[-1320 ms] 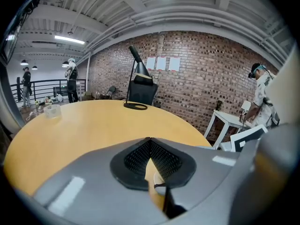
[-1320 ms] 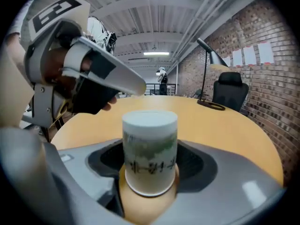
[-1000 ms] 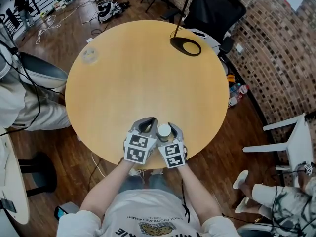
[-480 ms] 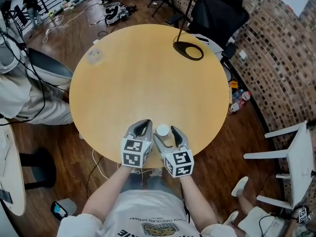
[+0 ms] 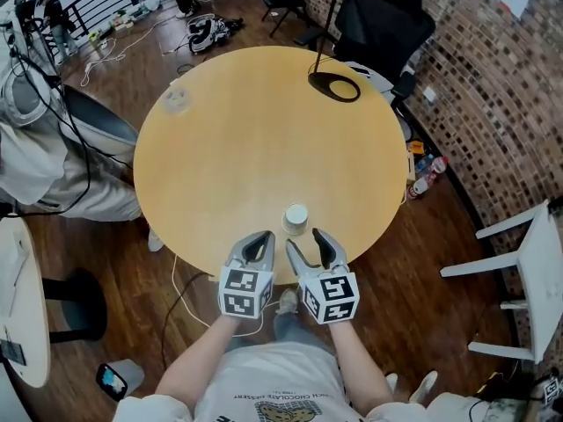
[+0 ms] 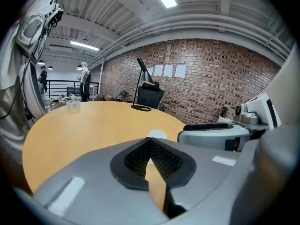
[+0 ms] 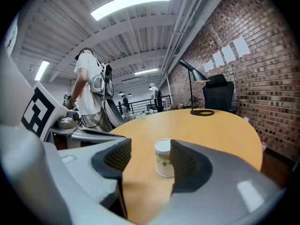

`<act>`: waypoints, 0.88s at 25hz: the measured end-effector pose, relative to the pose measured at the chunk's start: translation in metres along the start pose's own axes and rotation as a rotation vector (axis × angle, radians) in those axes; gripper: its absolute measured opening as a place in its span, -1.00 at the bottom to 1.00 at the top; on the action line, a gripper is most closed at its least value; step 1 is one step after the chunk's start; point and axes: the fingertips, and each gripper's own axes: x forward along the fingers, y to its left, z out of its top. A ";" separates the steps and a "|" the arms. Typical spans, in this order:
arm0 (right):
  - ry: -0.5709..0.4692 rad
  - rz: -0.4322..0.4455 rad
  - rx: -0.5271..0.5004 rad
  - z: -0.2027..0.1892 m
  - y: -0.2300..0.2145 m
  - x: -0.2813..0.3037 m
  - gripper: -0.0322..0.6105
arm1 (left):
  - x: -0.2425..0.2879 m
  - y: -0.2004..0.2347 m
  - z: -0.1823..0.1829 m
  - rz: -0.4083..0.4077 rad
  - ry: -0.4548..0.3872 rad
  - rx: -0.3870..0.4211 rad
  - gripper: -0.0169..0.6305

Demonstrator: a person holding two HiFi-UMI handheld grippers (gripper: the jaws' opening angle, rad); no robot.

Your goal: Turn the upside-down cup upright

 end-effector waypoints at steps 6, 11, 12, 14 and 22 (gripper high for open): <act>-0.012 -0.056 -0.006 -0.015 0.051 -0.036 -0.28 | -0.063 -0.012 -0.026 -0.049 -0.025 0.020 -0.94; -0.011 -0.069 -0.013 -0.033 0.103 -0.069 -0.43 | -0.120 -0.020 -0.056 -0.073 -0.046 0.010 -0.94; -0.009 -0.069 -0.010 -0.037 0.111 -0.077 -0.48 | -0.129 -0.022 -0.061 -0.075 -0.049 0.007 -0.94; -0.004 -0.077 0.000 -0.046 0.123 -0.094 -0.56 | -0.146 -0.029 -0.071 -0.084 -0.048 -0.001 -0.94; 0.015 -0.133 0.020 -0.091 0.166 -0.163 -0.73 | -0.209 -0.068 -0.111 -0.131 -0.041 -0.009 -0.94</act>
